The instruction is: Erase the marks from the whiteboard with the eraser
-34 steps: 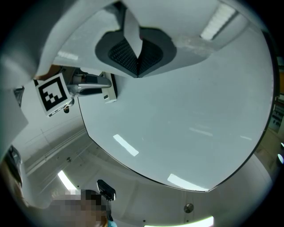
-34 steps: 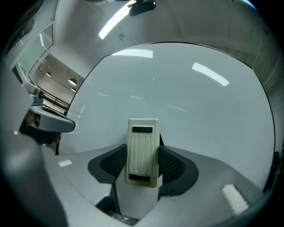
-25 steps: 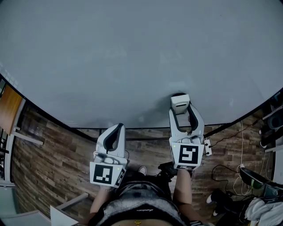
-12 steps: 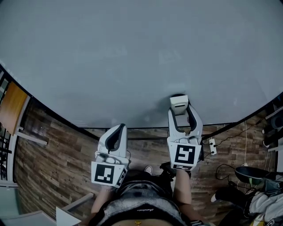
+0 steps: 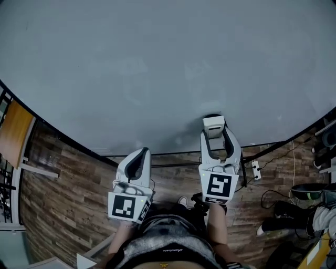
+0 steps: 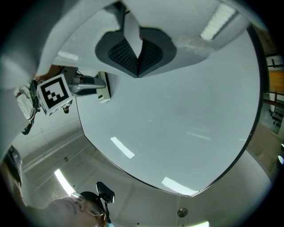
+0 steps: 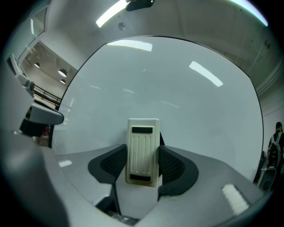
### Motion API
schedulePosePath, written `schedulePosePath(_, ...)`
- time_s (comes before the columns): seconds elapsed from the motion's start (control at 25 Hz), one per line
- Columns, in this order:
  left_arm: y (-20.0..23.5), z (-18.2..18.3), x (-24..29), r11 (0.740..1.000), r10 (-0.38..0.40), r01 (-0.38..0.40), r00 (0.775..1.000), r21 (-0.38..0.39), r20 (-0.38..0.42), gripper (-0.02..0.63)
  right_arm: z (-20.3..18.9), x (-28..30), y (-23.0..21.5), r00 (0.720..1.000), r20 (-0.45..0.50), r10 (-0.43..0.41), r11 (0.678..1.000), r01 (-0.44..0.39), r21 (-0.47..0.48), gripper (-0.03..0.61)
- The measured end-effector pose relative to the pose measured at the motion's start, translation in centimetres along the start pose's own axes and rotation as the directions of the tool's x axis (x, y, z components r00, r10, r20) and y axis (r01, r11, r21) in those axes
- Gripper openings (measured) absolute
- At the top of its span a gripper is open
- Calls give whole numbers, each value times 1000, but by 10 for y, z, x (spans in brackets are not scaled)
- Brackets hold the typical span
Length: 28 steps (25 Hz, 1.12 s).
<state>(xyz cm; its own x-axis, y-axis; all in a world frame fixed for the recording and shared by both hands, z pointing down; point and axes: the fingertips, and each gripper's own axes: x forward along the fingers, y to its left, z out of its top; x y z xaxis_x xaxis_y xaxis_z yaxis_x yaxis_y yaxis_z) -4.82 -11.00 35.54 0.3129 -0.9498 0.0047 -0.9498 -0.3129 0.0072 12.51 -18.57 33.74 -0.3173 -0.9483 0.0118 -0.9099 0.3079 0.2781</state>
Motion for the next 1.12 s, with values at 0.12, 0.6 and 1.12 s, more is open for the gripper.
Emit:
schedulePosePath(0.12,14,-1,-4,1000,-15,15,1000,2,-4,5,1,1,10,1000,-15,-16,1000,16,-3,230)
schedulePosePath(0.6,59,-3,-22,997,-71,71,997,4,-10,5,15,8,69,999,-17,-33,999,33,5,231)
schedulePosePath(1.12,106,-7,-54,999,-44,44,999,-7,-20,5,25,16,137,998,-50,36,999,-35,17,232)
